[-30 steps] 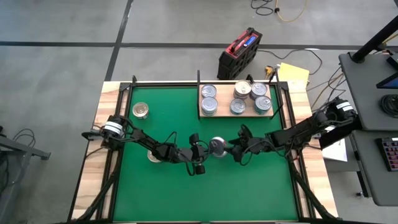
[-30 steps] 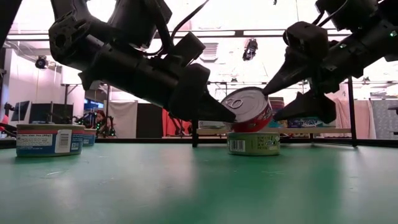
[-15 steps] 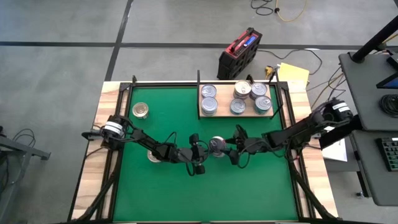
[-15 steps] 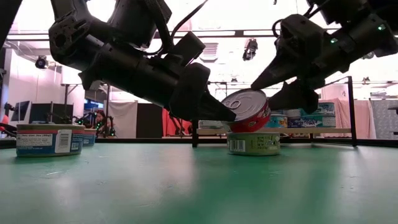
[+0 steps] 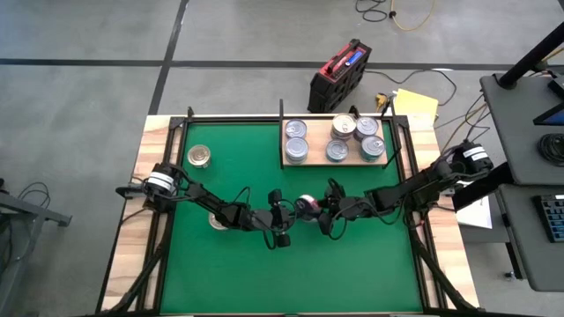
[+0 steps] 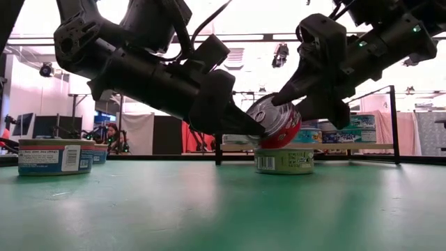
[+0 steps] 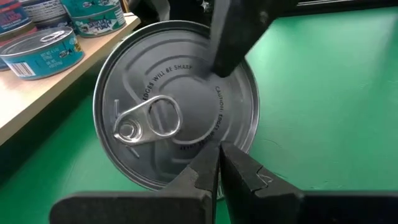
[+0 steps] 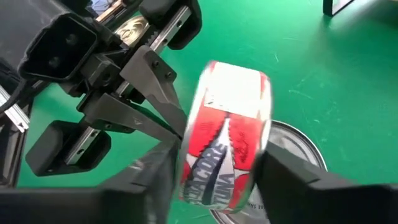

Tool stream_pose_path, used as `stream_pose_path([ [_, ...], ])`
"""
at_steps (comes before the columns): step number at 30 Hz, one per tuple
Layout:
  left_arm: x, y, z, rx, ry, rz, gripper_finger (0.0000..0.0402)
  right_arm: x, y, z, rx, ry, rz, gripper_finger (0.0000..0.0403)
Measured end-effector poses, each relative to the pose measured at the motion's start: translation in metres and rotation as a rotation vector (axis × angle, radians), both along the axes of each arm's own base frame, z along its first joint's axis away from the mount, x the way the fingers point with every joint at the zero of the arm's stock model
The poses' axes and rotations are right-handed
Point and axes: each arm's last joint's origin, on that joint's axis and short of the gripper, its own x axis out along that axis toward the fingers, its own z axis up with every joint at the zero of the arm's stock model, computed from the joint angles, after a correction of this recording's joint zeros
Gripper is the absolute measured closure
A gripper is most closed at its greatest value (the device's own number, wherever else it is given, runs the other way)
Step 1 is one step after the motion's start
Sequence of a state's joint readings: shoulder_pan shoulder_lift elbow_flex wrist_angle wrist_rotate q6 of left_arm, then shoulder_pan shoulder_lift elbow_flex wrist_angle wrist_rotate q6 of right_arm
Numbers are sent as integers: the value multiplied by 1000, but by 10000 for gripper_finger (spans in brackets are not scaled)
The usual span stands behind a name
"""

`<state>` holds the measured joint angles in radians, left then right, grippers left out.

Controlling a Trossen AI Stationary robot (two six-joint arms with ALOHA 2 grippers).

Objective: Stack canned seafood by type on shelf
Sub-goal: Stack the red tuna can on top of the red tuna can on the shelf

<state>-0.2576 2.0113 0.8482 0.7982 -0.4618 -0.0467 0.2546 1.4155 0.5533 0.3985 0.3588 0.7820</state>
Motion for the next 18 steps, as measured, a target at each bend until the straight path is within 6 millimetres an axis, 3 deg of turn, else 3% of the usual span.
stream_pose_path([
  [4, 0, 0, 1, -1, -5, -1, 402, 0, 0, -1, 8, 0, -6, 266],
  [13, -1, -5, 4, -2, -9, -14, 402, -1, 0, 1, -38, 7, 14, 266],
  [18, -6, -13, 24, -6, -31, -39, 402, -10, -2, 23, -72, -37, 41, 266],
])
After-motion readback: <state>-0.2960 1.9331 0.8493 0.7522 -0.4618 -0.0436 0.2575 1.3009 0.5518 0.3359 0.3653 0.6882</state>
